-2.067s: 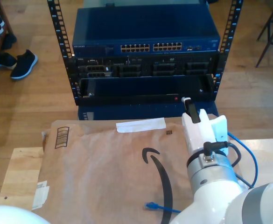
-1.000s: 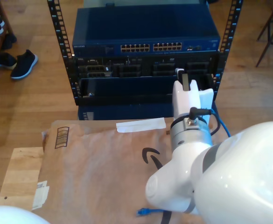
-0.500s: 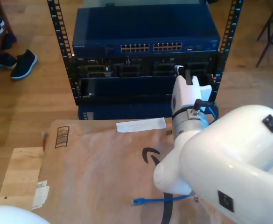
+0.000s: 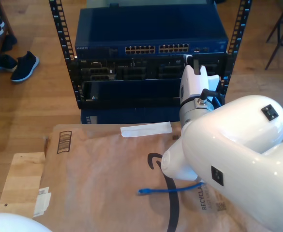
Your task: Grab the cable and plug it in
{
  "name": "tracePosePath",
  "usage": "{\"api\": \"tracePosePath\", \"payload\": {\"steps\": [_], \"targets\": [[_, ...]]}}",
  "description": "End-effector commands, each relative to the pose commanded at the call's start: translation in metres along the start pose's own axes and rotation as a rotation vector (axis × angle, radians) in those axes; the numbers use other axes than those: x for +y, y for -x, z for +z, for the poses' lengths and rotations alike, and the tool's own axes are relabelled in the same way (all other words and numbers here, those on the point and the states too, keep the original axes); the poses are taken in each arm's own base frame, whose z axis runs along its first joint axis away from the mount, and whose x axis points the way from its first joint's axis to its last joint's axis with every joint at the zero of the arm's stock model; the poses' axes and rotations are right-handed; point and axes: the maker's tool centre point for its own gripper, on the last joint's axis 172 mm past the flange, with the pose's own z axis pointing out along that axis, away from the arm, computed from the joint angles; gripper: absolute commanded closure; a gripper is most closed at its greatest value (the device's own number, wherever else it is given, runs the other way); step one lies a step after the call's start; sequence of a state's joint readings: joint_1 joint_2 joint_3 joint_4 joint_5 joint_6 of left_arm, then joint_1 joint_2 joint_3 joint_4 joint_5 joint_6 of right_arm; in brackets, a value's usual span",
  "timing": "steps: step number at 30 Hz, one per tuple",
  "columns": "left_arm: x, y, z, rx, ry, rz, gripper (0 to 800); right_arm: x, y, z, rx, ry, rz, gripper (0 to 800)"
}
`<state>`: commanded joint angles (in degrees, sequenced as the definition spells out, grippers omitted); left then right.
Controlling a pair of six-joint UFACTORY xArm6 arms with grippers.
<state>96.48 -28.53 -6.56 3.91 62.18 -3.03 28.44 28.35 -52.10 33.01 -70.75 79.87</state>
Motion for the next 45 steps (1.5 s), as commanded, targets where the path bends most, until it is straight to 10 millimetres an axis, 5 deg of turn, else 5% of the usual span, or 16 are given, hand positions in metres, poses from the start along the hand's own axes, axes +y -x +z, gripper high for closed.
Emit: {"api": "tracePosePath", "payload": {"steps": [21, 45], "targets": [[0.0, 0.0, 0.0, 0.0, 0.0, 0.0, 1, 0.008, -0.015, 0.041, 0.025, -0.03, -0.001, 800], [0.0, 0.001, 0.001, -0.002, 0.0, 0.0, 1, 0.012, -0.018, 0.046, 0.015, -0.031, -0.015, 800]]}}
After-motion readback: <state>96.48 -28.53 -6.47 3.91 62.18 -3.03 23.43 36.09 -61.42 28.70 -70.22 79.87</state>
